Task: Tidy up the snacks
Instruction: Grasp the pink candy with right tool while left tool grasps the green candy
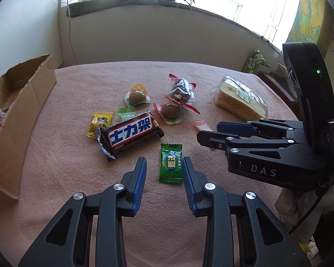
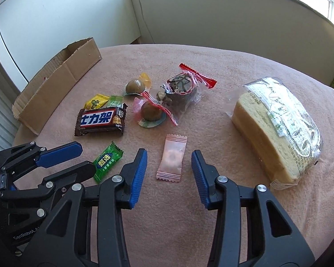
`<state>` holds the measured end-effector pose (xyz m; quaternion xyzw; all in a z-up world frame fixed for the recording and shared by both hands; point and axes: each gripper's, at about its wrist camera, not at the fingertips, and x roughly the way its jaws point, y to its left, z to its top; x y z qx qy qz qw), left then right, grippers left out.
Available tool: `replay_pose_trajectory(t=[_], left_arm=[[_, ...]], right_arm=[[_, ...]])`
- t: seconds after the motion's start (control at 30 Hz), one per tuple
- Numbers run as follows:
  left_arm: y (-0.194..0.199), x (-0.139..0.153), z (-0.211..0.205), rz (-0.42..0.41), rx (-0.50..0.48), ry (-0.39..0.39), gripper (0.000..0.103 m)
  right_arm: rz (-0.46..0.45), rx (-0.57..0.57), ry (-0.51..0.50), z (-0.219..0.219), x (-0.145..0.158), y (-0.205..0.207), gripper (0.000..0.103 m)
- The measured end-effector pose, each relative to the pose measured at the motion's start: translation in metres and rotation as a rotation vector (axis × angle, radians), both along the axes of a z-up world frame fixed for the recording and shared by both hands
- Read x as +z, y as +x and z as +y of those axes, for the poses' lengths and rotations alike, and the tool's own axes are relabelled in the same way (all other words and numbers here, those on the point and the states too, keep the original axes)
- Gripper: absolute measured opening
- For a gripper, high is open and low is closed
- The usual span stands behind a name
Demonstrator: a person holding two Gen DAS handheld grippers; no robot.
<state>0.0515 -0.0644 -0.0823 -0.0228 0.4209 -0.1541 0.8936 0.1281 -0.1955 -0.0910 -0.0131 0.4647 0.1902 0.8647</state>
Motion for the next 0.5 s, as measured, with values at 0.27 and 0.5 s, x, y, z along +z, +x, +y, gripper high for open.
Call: replay_pose_trajectory(t=[0.27,0.5], left_arm=[[0.010,-0.006,-0.011,0.016,-0.024,0.022,0.031],[0.017,-0.012,-0.021,0.014,-0.030,0.060,0.023]], right_arm=[[-0.006,0.021,-0.050,0.008,-0.005,0.006,0.037],[-0.014,0.023,-0.071,0.005,-0.005,0.007,0.026]])
